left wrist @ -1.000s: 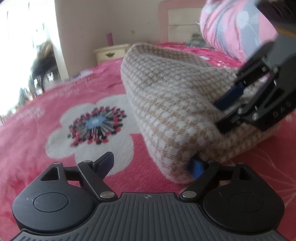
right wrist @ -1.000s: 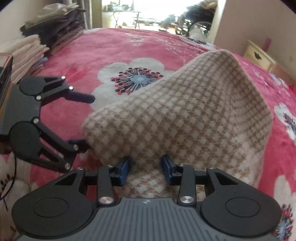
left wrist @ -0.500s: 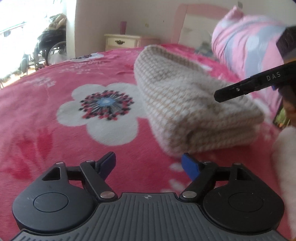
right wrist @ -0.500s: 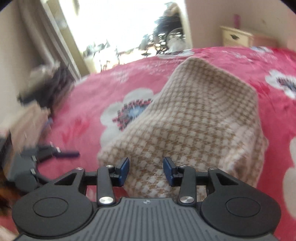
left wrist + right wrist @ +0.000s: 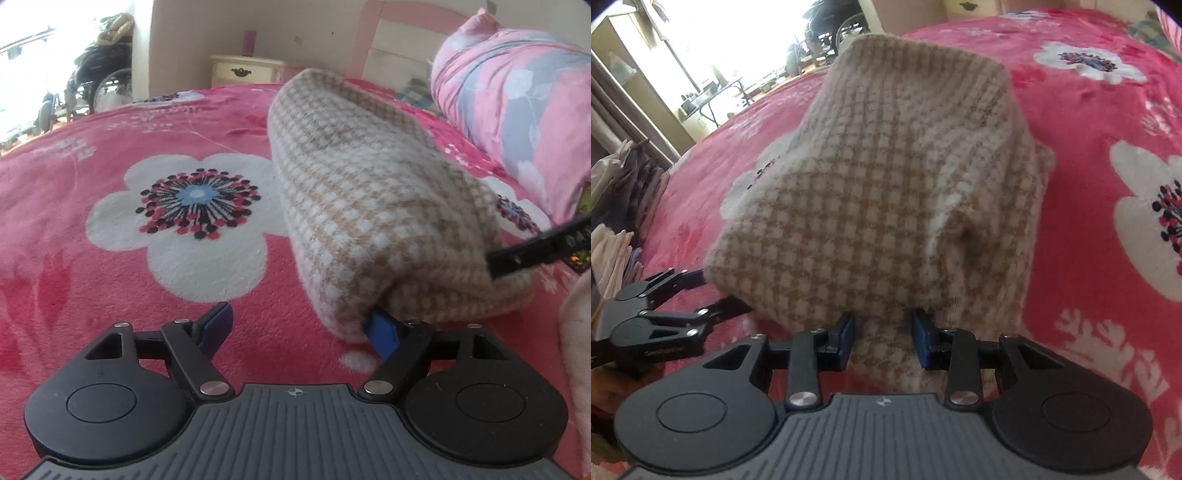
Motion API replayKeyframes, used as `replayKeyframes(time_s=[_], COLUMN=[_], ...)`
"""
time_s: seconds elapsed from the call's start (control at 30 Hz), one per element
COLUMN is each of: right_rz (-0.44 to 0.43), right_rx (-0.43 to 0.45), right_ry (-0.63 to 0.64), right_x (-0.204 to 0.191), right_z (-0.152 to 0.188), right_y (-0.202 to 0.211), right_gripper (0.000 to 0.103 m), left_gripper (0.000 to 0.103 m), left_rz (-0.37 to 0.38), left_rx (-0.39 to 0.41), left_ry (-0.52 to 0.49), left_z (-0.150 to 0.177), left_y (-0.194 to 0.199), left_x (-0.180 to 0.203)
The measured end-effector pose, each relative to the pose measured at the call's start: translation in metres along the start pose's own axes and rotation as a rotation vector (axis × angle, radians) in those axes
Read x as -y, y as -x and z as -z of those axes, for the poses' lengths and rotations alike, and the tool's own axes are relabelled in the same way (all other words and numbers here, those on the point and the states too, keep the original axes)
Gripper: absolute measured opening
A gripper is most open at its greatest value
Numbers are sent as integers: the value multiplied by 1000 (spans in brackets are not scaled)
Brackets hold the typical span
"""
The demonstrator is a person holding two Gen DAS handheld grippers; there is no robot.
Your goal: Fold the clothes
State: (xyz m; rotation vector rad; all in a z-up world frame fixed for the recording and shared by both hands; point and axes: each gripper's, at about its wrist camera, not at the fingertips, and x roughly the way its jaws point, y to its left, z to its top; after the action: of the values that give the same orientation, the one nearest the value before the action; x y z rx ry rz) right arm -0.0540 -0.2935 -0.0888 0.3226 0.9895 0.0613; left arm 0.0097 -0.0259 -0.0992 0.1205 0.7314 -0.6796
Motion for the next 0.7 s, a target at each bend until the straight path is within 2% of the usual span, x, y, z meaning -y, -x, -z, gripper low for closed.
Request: replayKeyframes(time_s=[0.1, 0.23, 0.37, 0.43, 0.5, 0.57, 0.63, 0.7], right_rz=[6, 3, 35, 47, 52, 73, 110, 135], right_rx=[3, -3, -15, -19, 14, 77, 150, 197], right_ry=[11, -5, 19, 28, 38, 83, 145, 192], right_x=[-2, -1, -8, -12, -16, -22, -31, -38], right_z=[0, -1, 1, 2, -6, -20, -43, -64], right_y=[0, 0, 5, 17, 37, 57, 68, 67], right_gripper=[36, 36, 36, 35, 36, 36, 36, 36], left_gripper=[76, 76, 75, 66, 59, 58, 61, 62], left_rz=[-17, -15, 83, 126, 163, 169, 154, 159], left_rx=[51, 185, 266, 251, 199, 164, 181, 185], left_ry=[0, 75, 15, -38, -92, -153, -212, -224], left_z=[-6, -34, -66, -72, -71, -66, -56, -54], left_y=[30, 60, 34, 9, -16, -33, -34, -33], left_x=[-6, -14, 10, 26, 38, 50, 60, 61])
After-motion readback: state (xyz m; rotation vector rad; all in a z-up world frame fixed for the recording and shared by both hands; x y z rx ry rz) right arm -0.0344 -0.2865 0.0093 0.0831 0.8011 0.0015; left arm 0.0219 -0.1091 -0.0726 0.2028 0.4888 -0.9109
